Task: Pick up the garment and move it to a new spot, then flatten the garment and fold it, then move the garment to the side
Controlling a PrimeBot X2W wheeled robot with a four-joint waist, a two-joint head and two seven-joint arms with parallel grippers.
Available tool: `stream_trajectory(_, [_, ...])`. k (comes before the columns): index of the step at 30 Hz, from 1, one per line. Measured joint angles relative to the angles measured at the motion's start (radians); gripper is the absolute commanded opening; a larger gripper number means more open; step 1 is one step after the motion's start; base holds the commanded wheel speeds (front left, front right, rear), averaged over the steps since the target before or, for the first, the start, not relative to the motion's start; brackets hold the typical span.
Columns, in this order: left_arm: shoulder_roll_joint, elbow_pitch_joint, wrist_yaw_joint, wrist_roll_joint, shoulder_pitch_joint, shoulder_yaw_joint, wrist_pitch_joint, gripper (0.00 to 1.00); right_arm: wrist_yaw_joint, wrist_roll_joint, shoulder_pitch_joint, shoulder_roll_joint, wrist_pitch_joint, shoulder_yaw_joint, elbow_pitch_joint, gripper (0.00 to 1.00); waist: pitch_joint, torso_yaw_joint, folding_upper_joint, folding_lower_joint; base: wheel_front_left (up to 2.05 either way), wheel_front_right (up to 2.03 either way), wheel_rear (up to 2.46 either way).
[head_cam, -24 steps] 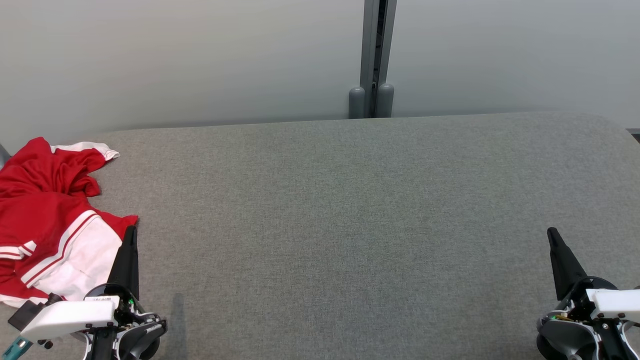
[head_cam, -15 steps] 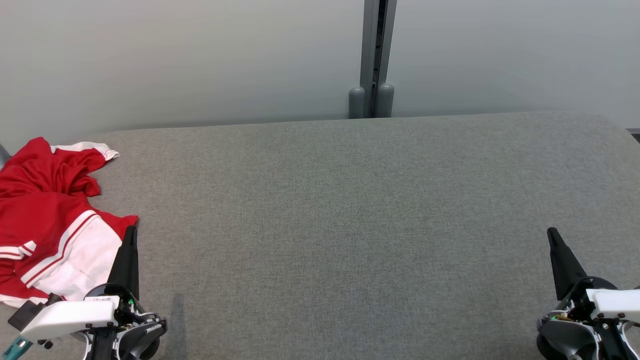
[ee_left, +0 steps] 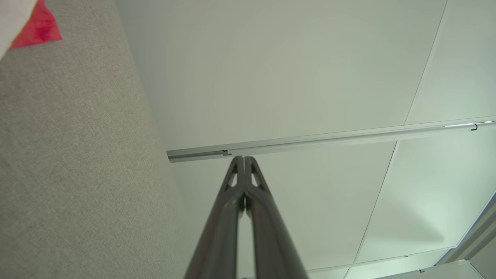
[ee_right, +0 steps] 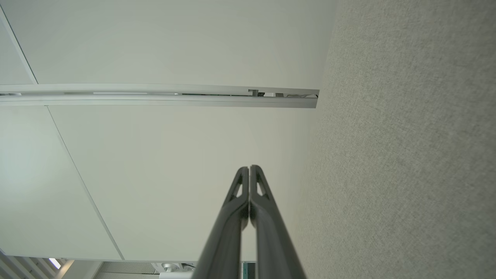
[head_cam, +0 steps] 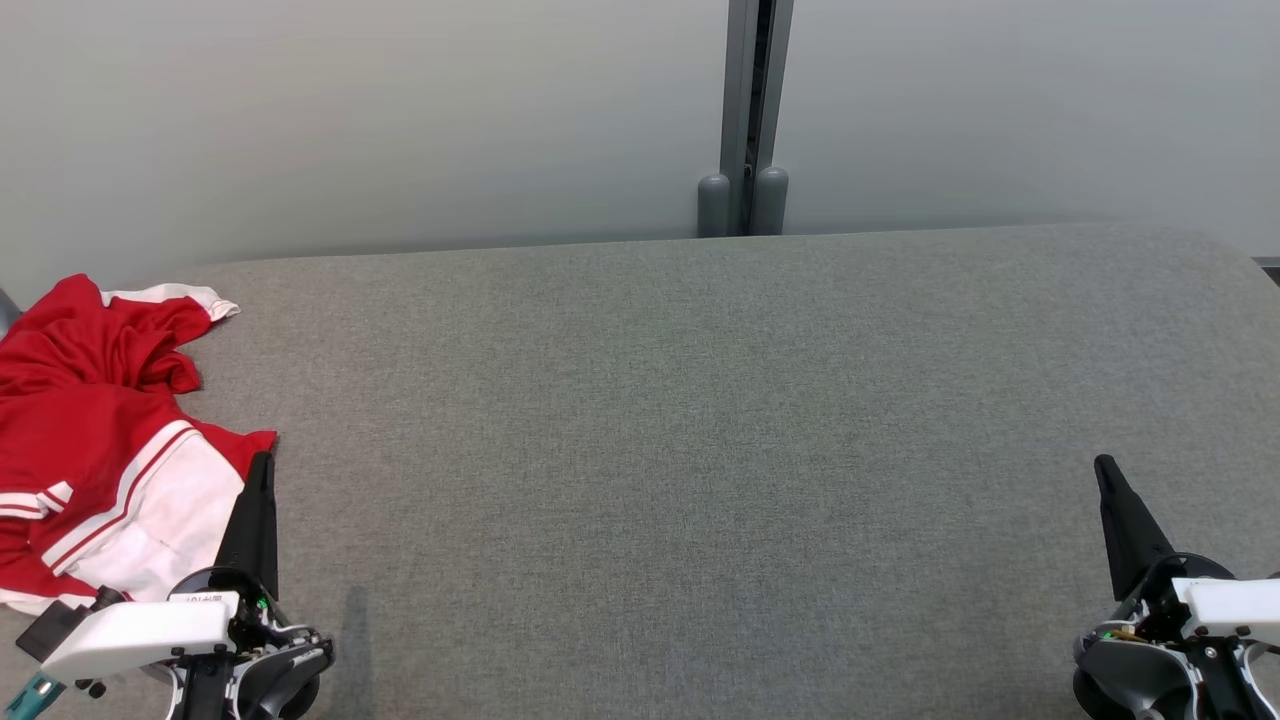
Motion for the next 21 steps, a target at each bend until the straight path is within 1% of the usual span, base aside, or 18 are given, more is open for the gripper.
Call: stream_trajectory(21, [0.000, 0.000, 0.000, 0.000, 0.000, 0.000, 0.000, 0.00, 0.000, 0.000, 0.000, 0.000, 0.000, 0.000, 0.000, 0.00, 0.000, 0.000, 0.0000, 0.0000, 0.00, 0.00, 0.00])
